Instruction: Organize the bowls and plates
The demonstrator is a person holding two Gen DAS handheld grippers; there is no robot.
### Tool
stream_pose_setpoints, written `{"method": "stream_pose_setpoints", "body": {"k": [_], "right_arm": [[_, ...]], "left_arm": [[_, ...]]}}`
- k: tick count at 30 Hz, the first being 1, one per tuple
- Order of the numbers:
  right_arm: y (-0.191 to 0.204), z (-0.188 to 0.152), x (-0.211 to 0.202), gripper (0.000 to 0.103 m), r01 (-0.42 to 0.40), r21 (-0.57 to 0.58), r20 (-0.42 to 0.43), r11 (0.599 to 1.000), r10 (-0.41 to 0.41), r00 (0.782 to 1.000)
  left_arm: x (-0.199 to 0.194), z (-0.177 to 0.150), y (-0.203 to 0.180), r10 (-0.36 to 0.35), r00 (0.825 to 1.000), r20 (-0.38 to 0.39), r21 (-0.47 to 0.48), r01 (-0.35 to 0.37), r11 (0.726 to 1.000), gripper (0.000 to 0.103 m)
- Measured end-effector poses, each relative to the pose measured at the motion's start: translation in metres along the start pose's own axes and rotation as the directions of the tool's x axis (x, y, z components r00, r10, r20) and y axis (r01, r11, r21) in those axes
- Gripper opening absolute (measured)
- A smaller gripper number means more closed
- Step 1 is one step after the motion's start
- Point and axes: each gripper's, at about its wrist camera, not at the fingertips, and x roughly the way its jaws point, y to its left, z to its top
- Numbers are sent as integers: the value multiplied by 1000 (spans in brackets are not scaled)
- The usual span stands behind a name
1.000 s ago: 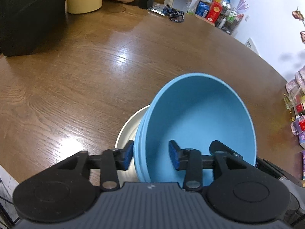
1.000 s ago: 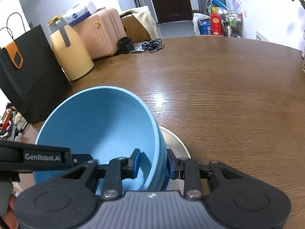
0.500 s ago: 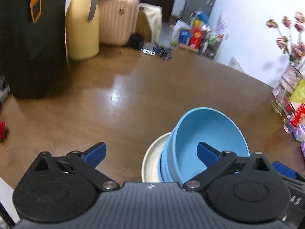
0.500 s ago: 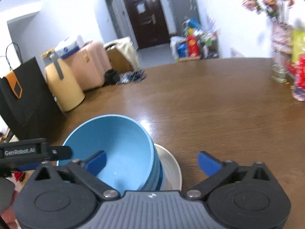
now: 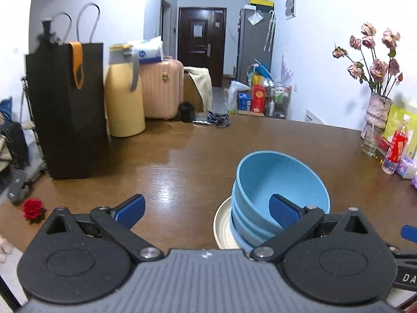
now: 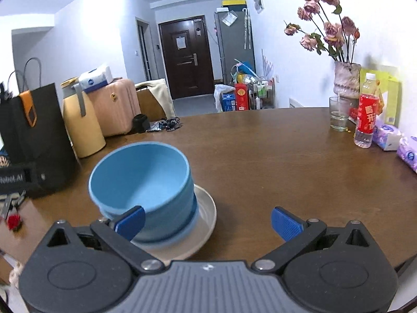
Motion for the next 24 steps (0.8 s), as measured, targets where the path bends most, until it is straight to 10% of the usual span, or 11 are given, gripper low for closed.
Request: {"method": "stream_pose_setpoints", "body": {"k": [24], "right_arm": [[-34, -78, -110, 103, -8, -88, 74, 996, 15, 997]], "left_arm": [[-95, -90, -32, 24, 1000, 10, 58, -25, 998, 103]]}}
